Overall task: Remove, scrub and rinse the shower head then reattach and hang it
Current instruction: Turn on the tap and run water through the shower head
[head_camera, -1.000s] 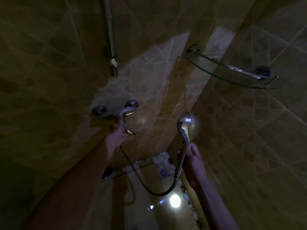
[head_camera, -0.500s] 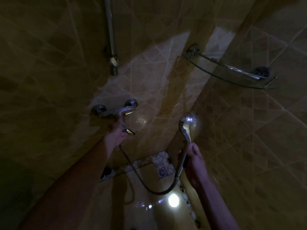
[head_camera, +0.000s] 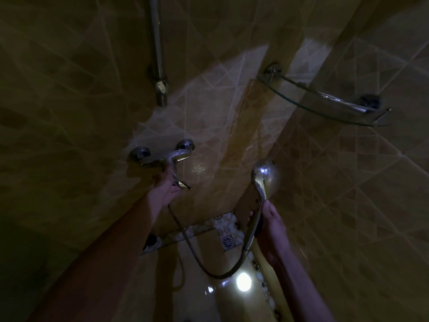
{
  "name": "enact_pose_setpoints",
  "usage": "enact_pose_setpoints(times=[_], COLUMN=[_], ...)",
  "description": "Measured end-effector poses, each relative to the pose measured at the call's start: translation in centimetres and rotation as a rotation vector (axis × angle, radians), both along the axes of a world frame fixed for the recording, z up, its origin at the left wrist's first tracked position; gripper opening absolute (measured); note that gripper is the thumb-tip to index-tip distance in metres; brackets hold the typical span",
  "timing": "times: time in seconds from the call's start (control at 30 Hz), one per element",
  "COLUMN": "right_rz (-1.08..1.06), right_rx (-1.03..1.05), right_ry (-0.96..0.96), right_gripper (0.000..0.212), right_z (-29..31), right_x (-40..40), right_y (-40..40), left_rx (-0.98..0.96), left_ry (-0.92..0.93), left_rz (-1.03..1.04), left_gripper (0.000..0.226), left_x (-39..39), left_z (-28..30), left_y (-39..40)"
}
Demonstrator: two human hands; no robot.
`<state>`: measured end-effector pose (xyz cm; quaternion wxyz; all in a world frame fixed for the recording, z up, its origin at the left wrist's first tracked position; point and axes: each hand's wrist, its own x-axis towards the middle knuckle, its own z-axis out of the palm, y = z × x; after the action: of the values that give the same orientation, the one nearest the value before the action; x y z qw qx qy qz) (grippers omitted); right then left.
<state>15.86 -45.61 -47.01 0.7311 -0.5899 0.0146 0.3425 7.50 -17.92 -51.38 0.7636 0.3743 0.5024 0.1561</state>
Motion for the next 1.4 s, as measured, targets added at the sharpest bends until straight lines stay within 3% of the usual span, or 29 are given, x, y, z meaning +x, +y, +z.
enact_pose_setpoints(times=[0.5,1.07,1.4], right_rz=[0.049,0.059,0.055], right_rx=[-0.062,-0.098,-0.1], right_ry=[-0.025,-0.064,-0.075], right_gripper=[0.028,0.027,0.027], right_z=[-0.3,-0.1,-0.1], right_x=[-0.1,-0.5,-0.6], right_y=[0.3,0.1,-0.1], left_rx=[-0.035,-0.113,-0.121], left_ry=[-0.006,-0.082,-0.161], left_rz=[0.025,-0.008,-0.059], left_gripper=[0.07,0.087,0.08], left_x=[0.5,-0.6,-1.1], left_z=[-0.5,-0.2,-1.0], left_y=[0.1,0.5,0.8])
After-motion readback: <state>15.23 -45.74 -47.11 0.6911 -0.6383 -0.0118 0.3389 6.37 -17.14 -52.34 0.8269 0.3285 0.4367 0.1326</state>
